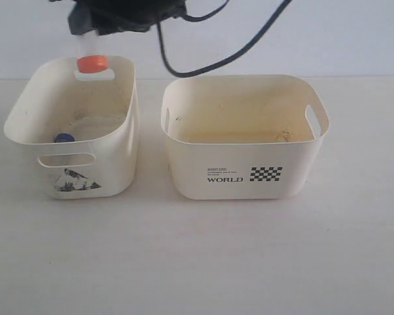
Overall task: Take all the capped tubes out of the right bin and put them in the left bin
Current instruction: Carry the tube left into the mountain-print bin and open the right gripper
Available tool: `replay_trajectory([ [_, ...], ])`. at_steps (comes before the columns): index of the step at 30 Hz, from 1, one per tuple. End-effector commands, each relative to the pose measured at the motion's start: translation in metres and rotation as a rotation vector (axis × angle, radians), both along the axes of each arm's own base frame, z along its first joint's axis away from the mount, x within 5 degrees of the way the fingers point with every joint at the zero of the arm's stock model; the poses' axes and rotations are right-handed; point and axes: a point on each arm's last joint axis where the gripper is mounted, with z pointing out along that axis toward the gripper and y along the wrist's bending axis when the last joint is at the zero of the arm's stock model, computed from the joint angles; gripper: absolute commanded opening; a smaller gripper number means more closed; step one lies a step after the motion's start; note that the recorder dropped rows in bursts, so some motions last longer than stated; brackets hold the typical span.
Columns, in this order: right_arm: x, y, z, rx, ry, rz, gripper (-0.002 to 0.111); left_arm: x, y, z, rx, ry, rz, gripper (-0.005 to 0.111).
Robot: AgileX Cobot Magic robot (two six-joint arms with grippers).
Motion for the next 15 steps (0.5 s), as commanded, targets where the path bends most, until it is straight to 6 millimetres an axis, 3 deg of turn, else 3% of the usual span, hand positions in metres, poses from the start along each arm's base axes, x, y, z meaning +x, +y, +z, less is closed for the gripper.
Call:
replay_trajectory([
  [1, 0.018, 0.026, -0.030, 0.022, -0.105, -0.089, 0.002, 0.000, 0.000, 0.002, -0.008, -0.009, 0.002, 0.004],
  [4, 0.027, 0.031, -0.056, -0.029, -0.110, -0.084, 0.023, 0.000, 0.000, 0.002, -0.008, -0.009, 0.002, 0.004],
  [6, 0.030, 0.031, -0.064, -0.038, -0.102, -0.089, 0.056, 0.000, 0.000, 0.002, -0.008, -0.009, 0.002, 0.004],
  [8, 0.031, 0.032, -0.066, -0.034, -0.097, -0.098, 0.080, 0.000, 0.000, 0.002, -0.008, -0.009, 0.002, 0.004],
  [9, 0.030, 0.031, -0.063, -0.018, -0.080, -0.106, 0.077, 0.000, 0.000, 0.002, -0.008, -0.009, 0.002, 0.004],
  [10, 0.029, 0.029, -0.060, -0.002, -0.046, -0.110, 0.063, 0.000, 0.000, 0.002, -0.008, -0.009, 0.002, 0.004],
  [12, 0.022, 0.025, -0.048, 0.004, -0.001, -0.089, 0.017, 0.000, 0.000, 0.002, -0.008, -0.009, 0.002, 0.004],
  [13, 0.017, 0.021, -0.040, -0.012, -0.008, -0.064, 0.002, 0.000, 0.000, 0.002, -0.008, -0.009, 0.002, 0.004],
  [15, 0.006, 0.013, -0.024, -0.073, -0.018, 0.001, 0.004, 0.000, 0.000, 0.002, -0.008, -0.009, 0.002, 0.004],
])
